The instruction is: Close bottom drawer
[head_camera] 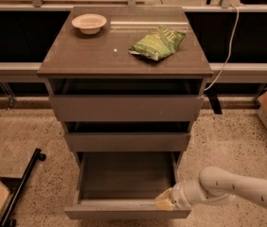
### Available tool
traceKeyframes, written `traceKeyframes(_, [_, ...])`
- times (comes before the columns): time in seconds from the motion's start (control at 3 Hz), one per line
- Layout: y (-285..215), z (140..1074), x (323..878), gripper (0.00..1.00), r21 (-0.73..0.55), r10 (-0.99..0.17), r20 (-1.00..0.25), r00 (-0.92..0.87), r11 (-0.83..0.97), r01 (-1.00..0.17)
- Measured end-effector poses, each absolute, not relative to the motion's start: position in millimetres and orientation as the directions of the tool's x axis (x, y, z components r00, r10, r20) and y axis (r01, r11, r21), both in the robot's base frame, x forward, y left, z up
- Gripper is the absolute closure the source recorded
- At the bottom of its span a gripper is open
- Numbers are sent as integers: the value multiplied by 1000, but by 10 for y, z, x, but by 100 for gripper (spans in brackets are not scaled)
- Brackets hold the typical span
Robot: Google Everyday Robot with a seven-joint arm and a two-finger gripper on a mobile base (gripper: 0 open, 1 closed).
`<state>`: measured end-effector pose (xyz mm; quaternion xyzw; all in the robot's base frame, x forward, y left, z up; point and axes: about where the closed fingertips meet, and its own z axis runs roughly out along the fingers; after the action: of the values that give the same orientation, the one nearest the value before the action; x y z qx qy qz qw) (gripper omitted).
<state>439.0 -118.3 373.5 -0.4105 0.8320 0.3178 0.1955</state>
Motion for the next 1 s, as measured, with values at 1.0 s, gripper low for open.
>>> traceKeyframes(1.0, [-1119, 2891, 4114, 100, 478, -541, -453, -708, 523, -706])
